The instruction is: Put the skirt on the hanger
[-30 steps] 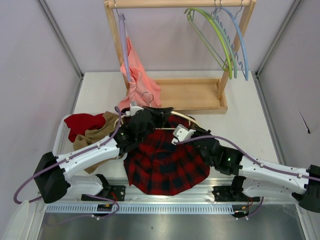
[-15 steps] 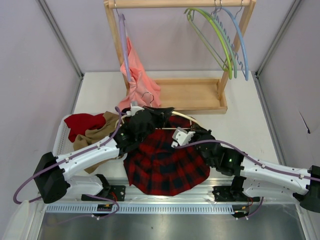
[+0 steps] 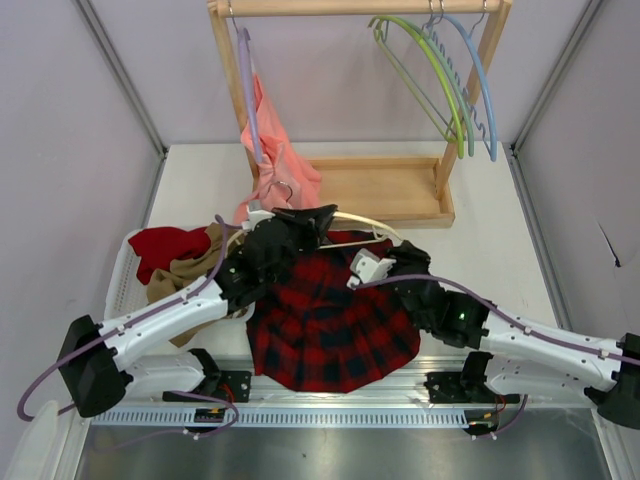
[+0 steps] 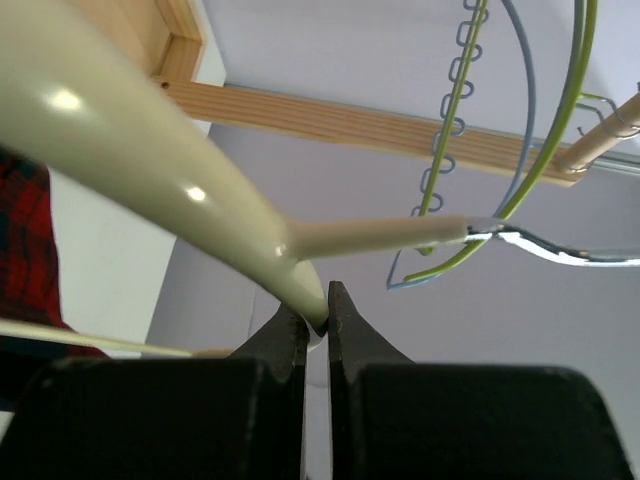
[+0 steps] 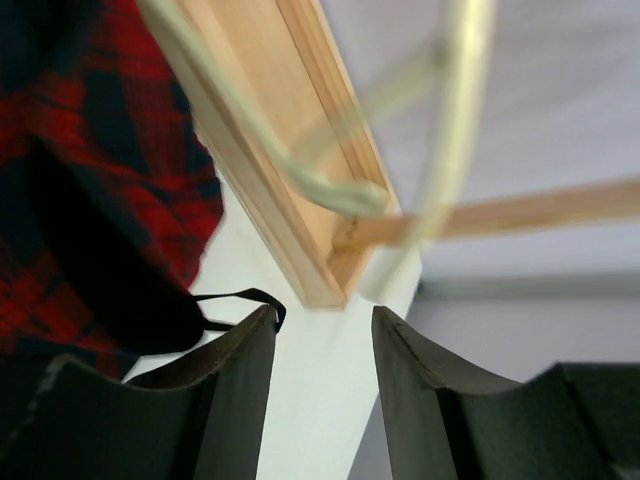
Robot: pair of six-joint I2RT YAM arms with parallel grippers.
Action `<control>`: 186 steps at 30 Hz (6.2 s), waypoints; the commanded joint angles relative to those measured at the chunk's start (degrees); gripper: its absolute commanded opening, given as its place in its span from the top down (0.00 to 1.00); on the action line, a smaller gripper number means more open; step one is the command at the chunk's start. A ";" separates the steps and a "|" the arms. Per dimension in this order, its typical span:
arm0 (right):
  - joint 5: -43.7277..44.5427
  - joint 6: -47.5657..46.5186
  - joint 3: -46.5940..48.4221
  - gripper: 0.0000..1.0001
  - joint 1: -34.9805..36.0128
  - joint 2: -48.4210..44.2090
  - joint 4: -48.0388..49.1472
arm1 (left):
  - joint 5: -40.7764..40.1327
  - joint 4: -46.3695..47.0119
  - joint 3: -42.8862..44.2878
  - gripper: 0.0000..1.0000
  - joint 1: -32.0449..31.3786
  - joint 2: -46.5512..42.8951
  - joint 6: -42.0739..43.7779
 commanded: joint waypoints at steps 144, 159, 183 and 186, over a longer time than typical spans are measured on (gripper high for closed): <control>-30.01 68.26 -30.54 1.00 -19.23 -23.80 31.88 | 10.94 11.87 5.26 1.00 0.76 9.87 16.44; -20.88 70.10 -26.85 1.00 -19.23 -21.59 29.42 | 9.63 10.82 5.70 1.00 0.67 10.58 15.47; -6.57 66.32 -23.78 1.00 -11.50 -11.75 36.10 | 2.95 3.17 7.98 1.00 -1.18 9.96 8.89; -4.36 65.62 -23.42 1.00 -10.79 -11.40 36.28 | 1.45 0.80 8.33 1.00 -1.79 10.14 7.83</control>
